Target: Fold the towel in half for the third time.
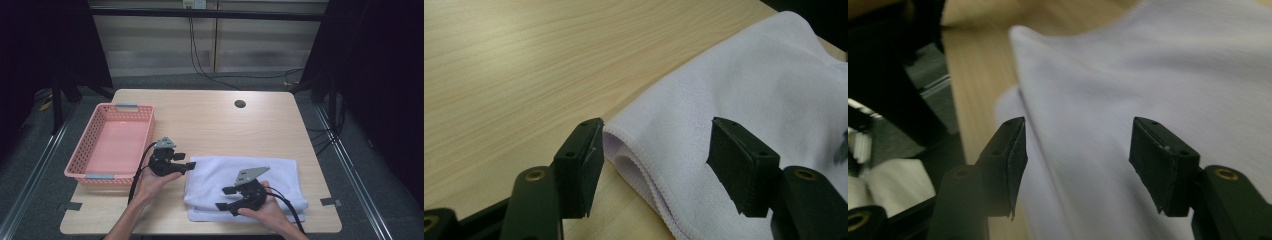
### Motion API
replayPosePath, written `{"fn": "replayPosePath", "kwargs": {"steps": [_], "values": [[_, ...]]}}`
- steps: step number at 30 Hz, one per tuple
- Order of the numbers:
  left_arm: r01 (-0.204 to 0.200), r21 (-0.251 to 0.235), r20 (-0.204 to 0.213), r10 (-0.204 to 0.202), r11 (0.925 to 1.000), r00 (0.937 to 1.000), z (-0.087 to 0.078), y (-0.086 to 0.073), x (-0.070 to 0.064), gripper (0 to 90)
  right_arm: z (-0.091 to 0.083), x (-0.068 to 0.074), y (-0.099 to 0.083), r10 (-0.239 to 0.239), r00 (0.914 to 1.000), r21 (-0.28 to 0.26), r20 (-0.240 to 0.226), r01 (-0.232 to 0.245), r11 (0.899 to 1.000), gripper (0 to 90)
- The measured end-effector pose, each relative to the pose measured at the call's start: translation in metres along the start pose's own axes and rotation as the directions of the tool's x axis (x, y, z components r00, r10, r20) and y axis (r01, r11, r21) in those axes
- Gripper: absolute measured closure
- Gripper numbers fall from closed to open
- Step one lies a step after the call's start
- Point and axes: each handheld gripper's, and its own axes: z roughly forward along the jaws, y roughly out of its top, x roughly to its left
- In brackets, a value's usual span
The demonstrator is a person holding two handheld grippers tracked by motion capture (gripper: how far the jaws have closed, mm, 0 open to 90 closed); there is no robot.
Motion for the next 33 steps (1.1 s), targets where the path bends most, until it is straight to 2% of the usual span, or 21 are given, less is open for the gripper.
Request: {"fn": "replayPosePath", "kwargs": {"steps": [3,5,9,12,14,15,18,22,23,26,28,31,33], "values": [[-0.013,0.023,-0.002,0.013,0.9997,0.9999,0.002,-0.002,-0.001,38.7,0.02,0.007,0.013,-0.05,0.9986,0.026,-0.019,0.051,0.998,39.3],[-0.014,0.026,0.003,0.014,0.9996,0.9999,0.003,-0.003,-0.001,38.7,0.032,0.008,0.022,-0.05,0.9978,0.027,-0.042,0.052,0.998,39.9],[-0.013,0.034,-0.003,0.014,0.9993,0.9999,0.004,-0.004,0.001,38.6,0.048,0.013,0.033,-0.099,0.9936,0.027,-0.053,0.101,0.995,43.1],[-0.01,0.041,-0.003,0.011,0.9991,0.9999,0.004,-0.006,0.002,38.6,0.06,0.016,0.034,-0.139,0.9865,0.043,-0.087,0.143,0.989,45.7],[-0.011,0.042,-0.004,0.011,0.9991,0.9999,0.003,-0.006,0.003,38.5,0.066,0.022,0.03,-0.162,0.9778,0.073,-0.133,0.172,0.982,46.0],[-0.008,0.034,-0.004,0.008,0.9994,1.0,0.002,-0.006,0.003,38.5,0.067,0.025,0.029,-0.17,0.9772,0.098,-0.127,0.183,0.978,44.3],[0.004,0.029,-0.008,-0.003,0.9996,1.0,0.001,-0.006,0.005,38.4,0.068,0.032,0.023,-0.198,0.9753,0.108,-0.098,0.208,0.972,41.9],[0.014,0.018,-0.02,-0.013,0.9997,0.9997,0.0,-0.006,0.008,38.3,0.068,0.032,0.017,-0.224,0.971,0.081,-0.084,0.23,0.97,42.1],[0.018,0.013,-0.021,-0.018,0.9997,0.9996,-0.001,-0.006,0.009,38.3,0.068,0.032,0.016,-0.216,0.9728,0.074,-0.084,0.222,0.972,42.2],[0.037,-0.007,-0.026,-0.037,0.9993,0.999,-0.002,-0.004,0.013,38.2,0.068,0.035,0.01,-0.245,0.9677,0.037,-0.061,0.247,0.968,42.4],[0.049,-0.011,-0.031,-0.049,0.9988,0.9983,-0.003,-0.004,0.016,38.2,0.068,0.035,0.005,-0.274,0.9606,0.01,-0.047,0.275,0.962,42.5],[0.051,-0.009,-0.034,-0.051,0.9987,0.9981,-0.003,-0.005,0.018,38.1,0.069,0.04,0.004,-0.305,0.9521,0.014,-0.016,0.306,0.952,42.7],[0.052,-0.011,-0.031,-0.052,0.9986,0.9981,-0.003,-0.004,0.018,38.0,0.069,0.044,0.003,-0.341,0.9398,0.023,0.018,0.341,0.94,44.7]]}}
